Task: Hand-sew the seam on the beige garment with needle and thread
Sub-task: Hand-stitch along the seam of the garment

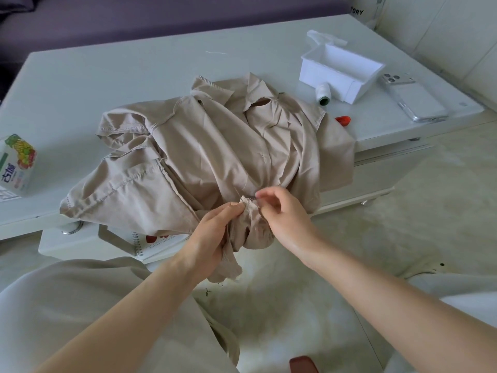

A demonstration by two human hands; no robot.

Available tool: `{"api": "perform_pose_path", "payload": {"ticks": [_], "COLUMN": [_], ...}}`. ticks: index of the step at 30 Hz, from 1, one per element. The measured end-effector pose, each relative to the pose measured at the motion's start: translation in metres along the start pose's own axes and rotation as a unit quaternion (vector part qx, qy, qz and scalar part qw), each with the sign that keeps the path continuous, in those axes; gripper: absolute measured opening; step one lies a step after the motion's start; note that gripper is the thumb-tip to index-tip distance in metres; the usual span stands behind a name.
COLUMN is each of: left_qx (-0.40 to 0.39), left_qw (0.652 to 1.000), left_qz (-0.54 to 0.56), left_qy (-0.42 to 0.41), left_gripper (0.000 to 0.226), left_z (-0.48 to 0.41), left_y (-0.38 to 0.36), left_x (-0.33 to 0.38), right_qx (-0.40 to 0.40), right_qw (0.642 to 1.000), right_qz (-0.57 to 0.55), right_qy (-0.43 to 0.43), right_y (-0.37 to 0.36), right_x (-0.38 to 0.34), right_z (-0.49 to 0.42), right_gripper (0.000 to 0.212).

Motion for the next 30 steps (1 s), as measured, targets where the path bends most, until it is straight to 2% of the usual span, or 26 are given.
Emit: {"api": "perform_pose_path", "payload": {"ticks": [2, 5, 7, 9, 20, 24, 30], "left_qx": [0.005, 0.004, -0.005, -0.02, 0.003, 0.011, 0.042], "left_qw": [1.0, 1.0, 1.0, 0.999, 0.999, 0.999, 0.998], "left_qz": [0.006, 0.009, -0.004, -0.015, -0.026, -0.04, -0.045], "left_qy": [-0.002, -0.01, -0.019, -0.028, -0.035, -0.022, -0.029], "left_gripper": [0.025, 0.037, 0.038, 0.03, 0.034, 0.021, 0.018], "left_z": [0.001, 0.001, 0.0, -0.001, -0.005, -0.008, -0.009], "left_y": [0.001, 0.001, 0.0, -0.003, 0.001, 0.002, 0.005], "left_x": [0.002, 0.002, 0.0, 0.0, -0.003, -0.008, -0.008], "right_qx": [-0.001, -0.051, -0.069, -0.058, -0.058, -0.043, -0.062], "right_qw": [0.996, 0.98, 0.968, 0.97, 0.985, 0.983, 0.981], "right_qz": [0.04, 0.108, 0.15, 0.136, 0.001, -0.044, -0.096], "right_qy": [0.075, 0.16, 0.188, 0.191, 0.164, 0.174, 0.158], "right_y": [0.0, -0.007, -0.013, -0.014, -0.01, -0.002, 0.004], "right_x": [-0.013, -0.027, -0.031, -0.033, -0.047, -0.057, -0.064], "right_z": [0.003, 0.008, 0.008, 0.007, 0.013, 0.012, 0.013], "right_gripper": [0.019, 0.027, 0.022, 0.012, 0.018, 0.02, 0.023]}}
Point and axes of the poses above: each hand's wrist, its own z-axis away from the middle knuckle, its own y-axis out of the back of the hand, x = y × z, the point moved 6 cm from there along -z, towards the middle knuckle, and after that the axes turned 11 degrees about -z, right-handed, at the moved point
